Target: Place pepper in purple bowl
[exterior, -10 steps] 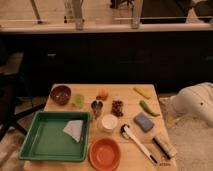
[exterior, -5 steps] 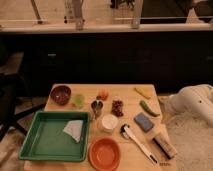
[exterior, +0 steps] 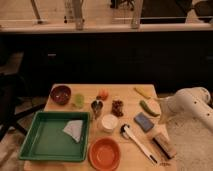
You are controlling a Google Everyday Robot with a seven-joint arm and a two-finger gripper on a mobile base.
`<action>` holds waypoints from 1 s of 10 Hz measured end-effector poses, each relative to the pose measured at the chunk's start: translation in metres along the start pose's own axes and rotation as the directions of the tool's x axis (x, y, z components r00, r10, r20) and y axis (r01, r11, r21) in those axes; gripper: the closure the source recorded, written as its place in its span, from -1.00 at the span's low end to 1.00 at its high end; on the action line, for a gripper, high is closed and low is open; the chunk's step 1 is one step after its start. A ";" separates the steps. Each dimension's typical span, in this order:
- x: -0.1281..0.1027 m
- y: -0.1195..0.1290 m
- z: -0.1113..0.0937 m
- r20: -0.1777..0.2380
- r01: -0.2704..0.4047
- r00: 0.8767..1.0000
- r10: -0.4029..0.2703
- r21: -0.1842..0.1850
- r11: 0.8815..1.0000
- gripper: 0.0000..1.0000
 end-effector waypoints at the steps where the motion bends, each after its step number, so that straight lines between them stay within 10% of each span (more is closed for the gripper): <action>1: -0.002 -0.002 0.002 0.002 0.015 1.000 -0.015 -0.002 1.000 -0.60; 10: -0.023 -0.027 0.025 0.046 0.157 0.987 -0.155 -0.046 0.987 -0.60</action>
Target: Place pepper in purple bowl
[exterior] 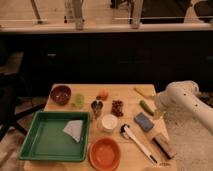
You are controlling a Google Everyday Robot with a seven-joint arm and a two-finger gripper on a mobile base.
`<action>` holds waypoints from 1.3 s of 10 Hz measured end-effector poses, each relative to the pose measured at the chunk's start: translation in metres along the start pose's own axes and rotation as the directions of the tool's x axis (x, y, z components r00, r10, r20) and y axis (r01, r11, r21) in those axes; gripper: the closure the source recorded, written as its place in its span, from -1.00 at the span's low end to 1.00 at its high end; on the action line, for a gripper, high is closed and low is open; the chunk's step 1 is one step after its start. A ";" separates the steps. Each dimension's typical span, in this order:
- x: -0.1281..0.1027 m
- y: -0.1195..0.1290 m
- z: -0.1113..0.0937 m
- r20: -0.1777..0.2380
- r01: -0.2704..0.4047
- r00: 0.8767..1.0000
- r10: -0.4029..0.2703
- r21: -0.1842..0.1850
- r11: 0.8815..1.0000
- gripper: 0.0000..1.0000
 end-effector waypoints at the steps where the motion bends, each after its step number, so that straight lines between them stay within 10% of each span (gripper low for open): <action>1: 0.001 -0.001 0.005 0.008 0.018 1.000 -0.018 -0.008 1.000 -0.60; 9: 0.006 0.002 0.019 0.011 0.061 0.998 -0.061 -0.026 0.998 -0.60; 13: 0.012 0.014 0.000 -0.045 -0.047 0.998 0.049 0.049 0.998 -0.60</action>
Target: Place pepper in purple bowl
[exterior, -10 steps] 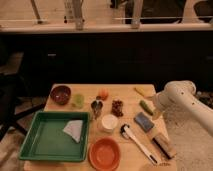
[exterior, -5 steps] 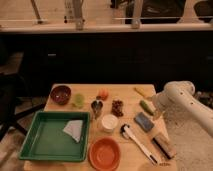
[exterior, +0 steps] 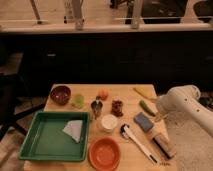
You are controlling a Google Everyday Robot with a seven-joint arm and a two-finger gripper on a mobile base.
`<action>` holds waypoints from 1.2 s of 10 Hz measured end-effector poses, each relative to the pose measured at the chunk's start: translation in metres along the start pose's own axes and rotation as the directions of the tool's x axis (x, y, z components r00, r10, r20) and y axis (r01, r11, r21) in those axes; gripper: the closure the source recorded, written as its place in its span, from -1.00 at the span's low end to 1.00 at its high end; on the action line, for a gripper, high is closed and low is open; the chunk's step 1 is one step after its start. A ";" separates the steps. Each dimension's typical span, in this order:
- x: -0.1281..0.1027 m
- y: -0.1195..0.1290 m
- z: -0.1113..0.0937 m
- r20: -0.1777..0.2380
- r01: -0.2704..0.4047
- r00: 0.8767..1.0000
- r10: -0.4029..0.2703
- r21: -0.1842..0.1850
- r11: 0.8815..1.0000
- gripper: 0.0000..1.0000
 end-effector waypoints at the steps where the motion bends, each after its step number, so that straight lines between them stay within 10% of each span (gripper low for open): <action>1: 0.007 0.001 -0.002 -0.010 -0.021 1.000 0.021 0.016 1.000 -0.60; 5: 0.026 -0.006 0.010 -0.017 -0.079 0.997 0.080 0.042 0.996 -0.60; 12: 0.042 -0.016 0.058 -0.005 -0.065 0.998 0.065 -0.048 0.997 -0.60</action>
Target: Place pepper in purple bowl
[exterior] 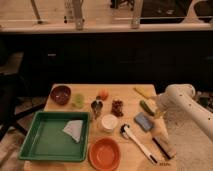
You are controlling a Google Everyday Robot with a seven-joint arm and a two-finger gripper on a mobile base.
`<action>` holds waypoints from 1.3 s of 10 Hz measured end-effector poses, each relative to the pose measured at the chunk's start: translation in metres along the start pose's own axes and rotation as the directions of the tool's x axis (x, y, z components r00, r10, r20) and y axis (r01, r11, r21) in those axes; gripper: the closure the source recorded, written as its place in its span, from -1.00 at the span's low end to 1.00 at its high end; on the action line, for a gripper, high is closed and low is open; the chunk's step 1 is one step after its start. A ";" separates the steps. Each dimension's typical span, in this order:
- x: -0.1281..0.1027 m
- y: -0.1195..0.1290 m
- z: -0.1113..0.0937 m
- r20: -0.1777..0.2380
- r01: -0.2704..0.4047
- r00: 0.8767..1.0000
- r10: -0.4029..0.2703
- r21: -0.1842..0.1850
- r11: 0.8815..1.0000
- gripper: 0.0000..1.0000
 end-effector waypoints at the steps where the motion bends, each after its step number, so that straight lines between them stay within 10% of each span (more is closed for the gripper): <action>1: 0.002 0.000 0.002 0.000 -0.003 1.000 0.003 -0.006 1.000 -0.60; 10: 0.009 -0.002 0.032 -0.009 0.010 1.000 -0.010 -0.089 0.996 -0.59; 13: 0.005 -0.002 0.035 -0.001 0.029 1.000 -0.029 -0.109 0.994 -0.12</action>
